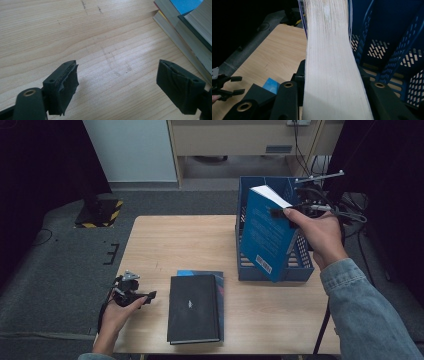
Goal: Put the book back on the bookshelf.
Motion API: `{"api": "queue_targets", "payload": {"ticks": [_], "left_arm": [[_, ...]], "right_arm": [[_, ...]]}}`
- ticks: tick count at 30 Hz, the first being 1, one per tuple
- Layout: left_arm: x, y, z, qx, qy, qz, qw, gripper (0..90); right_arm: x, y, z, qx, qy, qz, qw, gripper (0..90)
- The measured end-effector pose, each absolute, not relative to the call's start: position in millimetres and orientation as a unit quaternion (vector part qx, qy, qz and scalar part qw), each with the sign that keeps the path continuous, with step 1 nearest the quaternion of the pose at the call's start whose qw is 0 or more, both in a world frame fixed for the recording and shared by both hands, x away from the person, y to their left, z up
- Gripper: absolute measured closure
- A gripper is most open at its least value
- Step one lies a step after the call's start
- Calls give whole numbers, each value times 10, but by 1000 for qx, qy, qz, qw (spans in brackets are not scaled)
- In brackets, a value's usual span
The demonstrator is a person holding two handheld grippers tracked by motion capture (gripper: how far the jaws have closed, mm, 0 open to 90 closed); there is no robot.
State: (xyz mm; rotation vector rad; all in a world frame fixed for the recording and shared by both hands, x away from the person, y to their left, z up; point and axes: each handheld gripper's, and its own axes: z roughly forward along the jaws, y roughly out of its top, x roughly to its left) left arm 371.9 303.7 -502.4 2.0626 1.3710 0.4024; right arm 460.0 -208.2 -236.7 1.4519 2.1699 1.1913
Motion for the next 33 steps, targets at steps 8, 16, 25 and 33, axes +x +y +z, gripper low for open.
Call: {"api": "queue_targets", "payload": {"ticks": [8, 16, 25, 33], "left_arm": [[3720, 3029, -5021, 784, 516, 153, 309, 169], [3718, 3049, -5020, 782, 519, 153, 310, 169], [3719, 3043, -5019, 782, 518, 152, 311, 169], [3717, 3026, -5020, 786, 513, 151, 310, 191]], "right_arm": [[4708, -2073, -2386, 519, 737, 407, 147, 597], [4834, -2012, -2398, 535, 728, 400, 154, 597], [4915, -1959, -2420, 545, 723, 393, 162, 596], [4958, -1908, -2430, 555, 708, 402, 170, 596]]}}
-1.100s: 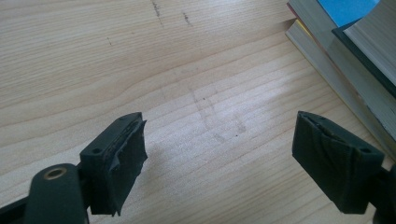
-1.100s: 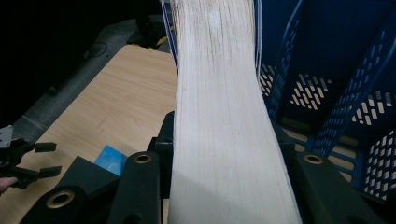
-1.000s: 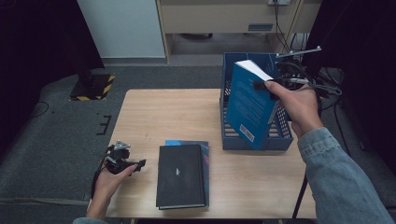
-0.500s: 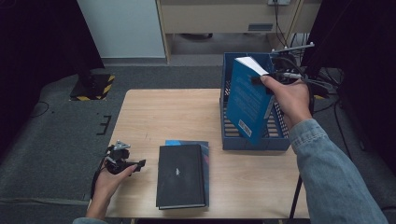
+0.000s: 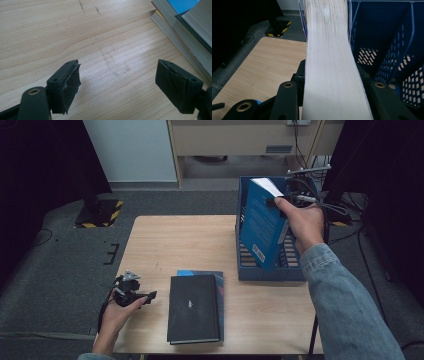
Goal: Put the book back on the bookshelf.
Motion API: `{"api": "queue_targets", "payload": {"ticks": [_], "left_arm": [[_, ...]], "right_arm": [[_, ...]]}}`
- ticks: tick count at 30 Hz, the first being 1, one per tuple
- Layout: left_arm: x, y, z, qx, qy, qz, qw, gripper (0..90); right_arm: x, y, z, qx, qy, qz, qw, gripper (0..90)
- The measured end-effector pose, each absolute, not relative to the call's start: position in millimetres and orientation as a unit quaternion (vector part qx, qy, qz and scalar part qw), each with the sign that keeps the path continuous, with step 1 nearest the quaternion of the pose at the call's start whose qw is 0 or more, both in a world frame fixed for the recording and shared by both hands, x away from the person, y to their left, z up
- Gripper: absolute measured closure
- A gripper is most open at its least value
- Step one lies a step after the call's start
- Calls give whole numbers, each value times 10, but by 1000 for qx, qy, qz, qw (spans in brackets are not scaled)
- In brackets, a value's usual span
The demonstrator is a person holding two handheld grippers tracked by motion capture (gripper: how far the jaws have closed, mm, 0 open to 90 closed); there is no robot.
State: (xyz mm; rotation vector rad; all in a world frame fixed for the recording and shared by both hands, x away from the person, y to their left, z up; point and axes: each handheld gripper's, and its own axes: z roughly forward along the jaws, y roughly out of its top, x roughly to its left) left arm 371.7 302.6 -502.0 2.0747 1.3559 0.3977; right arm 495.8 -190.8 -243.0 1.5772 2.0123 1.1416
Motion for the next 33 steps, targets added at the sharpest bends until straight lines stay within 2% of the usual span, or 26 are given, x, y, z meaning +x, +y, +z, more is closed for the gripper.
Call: {"api": "queue_targets", "payload": {"ticks": [9, 17, 33], "left_arm": [[3729, 3027, -5018, 784, 515, 153, 310, 143], [3718, 3017, -5020, 786, 513, 152, 310, 142], [3713, 3007, -5020, 786, 512, 151, 311, 142]], "right_arm": [[5051, -1812, -2466, 562, 704, 397, 175, 596], [5114, -1710, -2464, 565, 697, 395, 198, 596], [5329, -1610, -2602, 580, 681, 394, 209, 596]]}}
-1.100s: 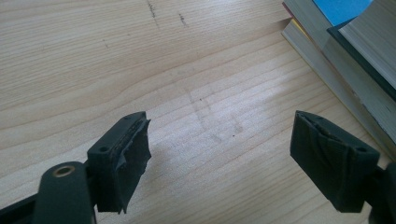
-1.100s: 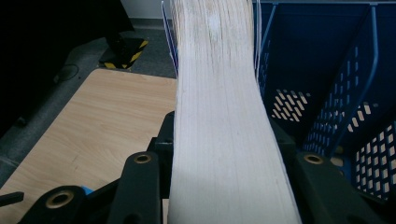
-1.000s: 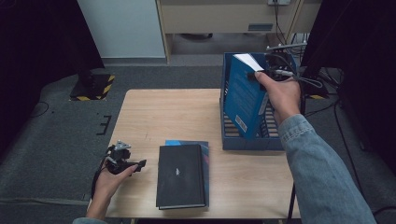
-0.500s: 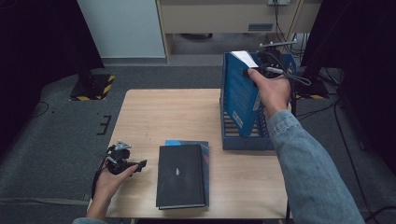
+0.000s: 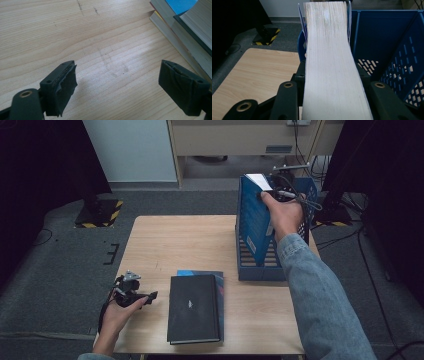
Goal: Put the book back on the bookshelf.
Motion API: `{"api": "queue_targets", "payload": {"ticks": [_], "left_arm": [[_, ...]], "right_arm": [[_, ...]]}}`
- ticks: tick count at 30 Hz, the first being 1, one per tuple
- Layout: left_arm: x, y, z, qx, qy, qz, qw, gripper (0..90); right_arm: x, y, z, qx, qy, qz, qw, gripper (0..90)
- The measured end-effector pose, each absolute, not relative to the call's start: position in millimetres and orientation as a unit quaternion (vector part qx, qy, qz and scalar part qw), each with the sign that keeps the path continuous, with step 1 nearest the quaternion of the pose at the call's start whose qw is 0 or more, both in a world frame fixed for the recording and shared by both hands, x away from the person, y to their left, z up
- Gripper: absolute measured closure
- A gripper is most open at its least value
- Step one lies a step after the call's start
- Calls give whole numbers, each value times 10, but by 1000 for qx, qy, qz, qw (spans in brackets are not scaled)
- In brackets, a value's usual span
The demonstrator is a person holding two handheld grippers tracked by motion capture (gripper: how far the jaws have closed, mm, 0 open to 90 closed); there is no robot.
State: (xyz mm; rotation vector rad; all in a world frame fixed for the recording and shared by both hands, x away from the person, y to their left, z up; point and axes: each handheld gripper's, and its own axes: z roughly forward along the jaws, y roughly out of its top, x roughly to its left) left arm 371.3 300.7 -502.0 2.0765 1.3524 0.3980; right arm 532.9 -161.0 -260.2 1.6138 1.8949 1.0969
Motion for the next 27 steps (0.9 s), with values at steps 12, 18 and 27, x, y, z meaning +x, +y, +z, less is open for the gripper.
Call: {"api": "queue_targets", "payload": {"ticks": [12, 18, 27], "left_arm": [[3725, 2978, -5041, 791, 509, 153, 305, 137], [3730, 3024, -5041, 774, 530, 165, 305, 40], [3734, 3020, -5040, 774, 531, 164, 304, 42]], "right_arm": [[5421, -1531, -2760, 576, 680, 395, 221, 596], [5430, -1524, -2853, 582, 675, 396, 222, 595], [5454, -1543, -3013, 584, 676, 393, 219, 595]]}}
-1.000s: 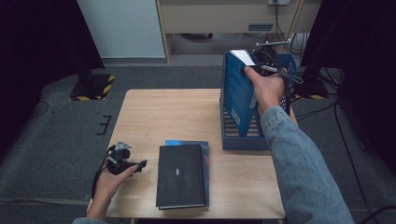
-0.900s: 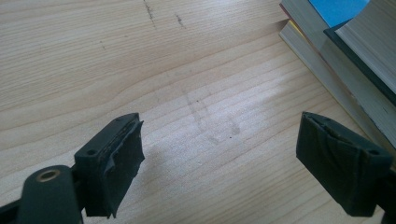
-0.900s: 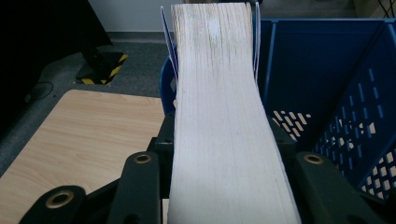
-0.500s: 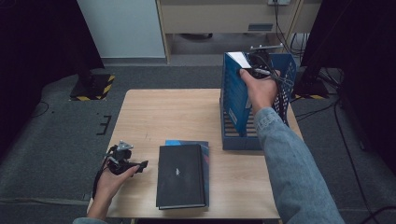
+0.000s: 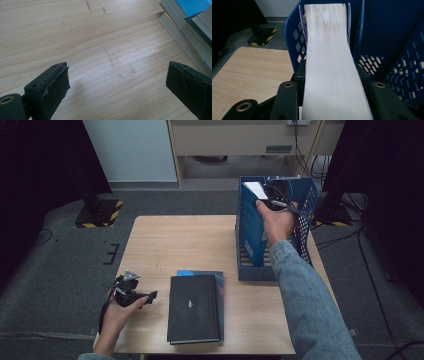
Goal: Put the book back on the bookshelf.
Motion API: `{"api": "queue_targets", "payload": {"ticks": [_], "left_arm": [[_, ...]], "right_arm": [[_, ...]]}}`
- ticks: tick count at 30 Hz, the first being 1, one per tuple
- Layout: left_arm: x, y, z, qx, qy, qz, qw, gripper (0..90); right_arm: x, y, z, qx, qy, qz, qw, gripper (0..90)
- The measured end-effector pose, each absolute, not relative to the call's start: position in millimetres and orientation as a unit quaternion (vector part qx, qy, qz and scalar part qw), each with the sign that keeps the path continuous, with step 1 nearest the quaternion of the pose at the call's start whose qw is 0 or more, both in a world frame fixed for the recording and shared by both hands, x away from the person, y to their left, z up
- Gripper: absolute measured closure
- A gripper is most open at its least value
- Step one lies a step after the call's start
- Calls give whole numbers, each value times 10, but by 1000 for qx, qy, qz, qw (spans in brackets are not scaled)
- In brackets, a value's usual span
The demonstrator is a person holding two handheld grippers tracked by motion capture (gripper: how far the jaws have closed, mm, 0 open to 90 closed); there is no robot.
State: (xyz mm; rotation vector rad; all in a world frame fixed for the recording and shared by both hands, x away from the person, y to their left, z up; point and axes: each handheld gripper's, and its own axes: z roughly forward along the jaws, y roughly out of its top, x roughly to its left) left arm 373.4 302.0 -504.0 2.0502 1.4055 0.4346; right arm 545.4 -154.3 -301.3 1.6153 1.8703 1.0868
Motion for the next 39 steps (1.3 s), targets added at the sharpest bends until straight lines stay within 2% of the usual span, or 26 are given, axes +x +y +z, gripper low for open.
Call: {"api": "queue_targets", "payload": {"ticks": [39], "left_arm": [[3735, 3013, -5045, 778, 526, 164, 303, 57]], "right_arm": [[5444, -1493, -3237, 579, 684, 388, 215, 593]]}}
